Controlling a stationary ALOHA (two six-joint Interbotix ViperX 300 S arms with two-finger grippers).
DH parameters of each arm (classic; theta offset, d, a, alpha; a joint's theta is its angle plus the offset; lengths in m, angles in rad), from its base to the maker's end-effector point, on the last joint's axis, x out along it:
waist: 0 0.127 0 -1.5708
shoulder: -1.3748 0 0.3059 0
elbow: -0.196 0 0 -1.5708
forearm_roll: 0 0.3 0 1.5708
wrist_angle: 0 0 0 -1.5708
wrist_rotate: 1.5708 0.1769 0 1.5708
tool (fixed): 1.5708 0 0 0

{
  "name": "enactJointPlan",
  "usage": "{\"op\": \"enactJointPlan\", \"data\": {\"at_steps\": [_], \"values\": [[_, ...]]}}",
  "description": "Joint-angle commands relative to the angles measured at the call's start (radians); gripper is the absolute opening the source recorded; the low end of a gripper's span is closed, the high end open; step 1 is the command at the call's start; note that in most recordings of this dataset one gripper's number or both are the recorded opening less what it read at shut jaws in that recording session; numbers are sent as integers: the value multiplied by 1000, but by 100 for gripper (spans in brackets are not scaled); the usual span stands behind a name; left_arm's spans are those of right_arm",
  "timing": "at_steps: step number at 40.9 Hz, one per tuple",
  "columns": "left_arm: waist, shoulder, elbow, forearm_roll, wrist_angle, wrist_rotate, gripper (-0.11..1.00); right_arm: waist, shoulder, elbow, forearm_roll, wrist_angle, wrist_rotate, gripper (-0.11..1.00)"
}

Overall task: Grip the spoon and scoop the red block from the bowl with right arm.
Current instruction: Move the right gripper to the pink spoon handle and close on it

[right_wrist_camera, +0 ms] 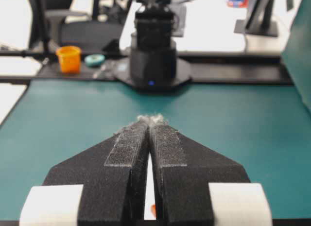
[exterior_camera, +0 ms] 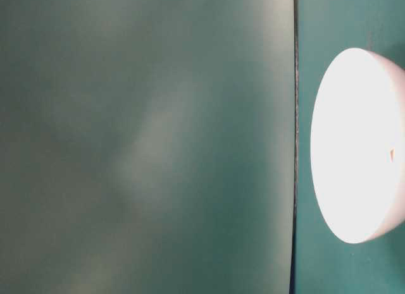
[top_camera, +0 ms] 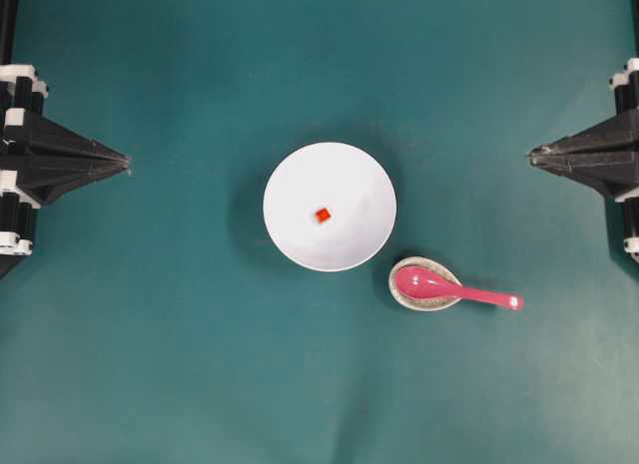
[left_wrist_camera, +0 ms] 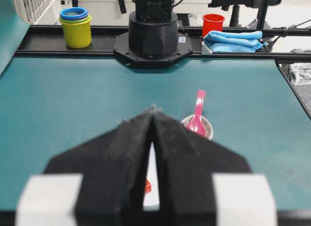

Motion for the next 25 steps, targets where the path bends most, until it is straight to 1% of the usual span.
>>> {"op": "enactJointPlan", "data": {"at_steps": [1,2,6,10,21,25], "values": [[-2,12,-32,12,51,-5,0,6,11,-25,6,-3,11,0],[-3,12,-41,12,83,-11,0,6,26,-51,6,28,11,0],[-6,12,-51,12,84,-11,0,6,51,-72,6,54,12,0],[-6,14,-54,12,84,-11,0,6,71,-83,8,54,26,0],[-6,14,-54,11,92,-12,0,6,94,-94,8,41,124,0],[-6,12,-54,11,92,-11,0,6,94,-92,8,41,147,1]]}}
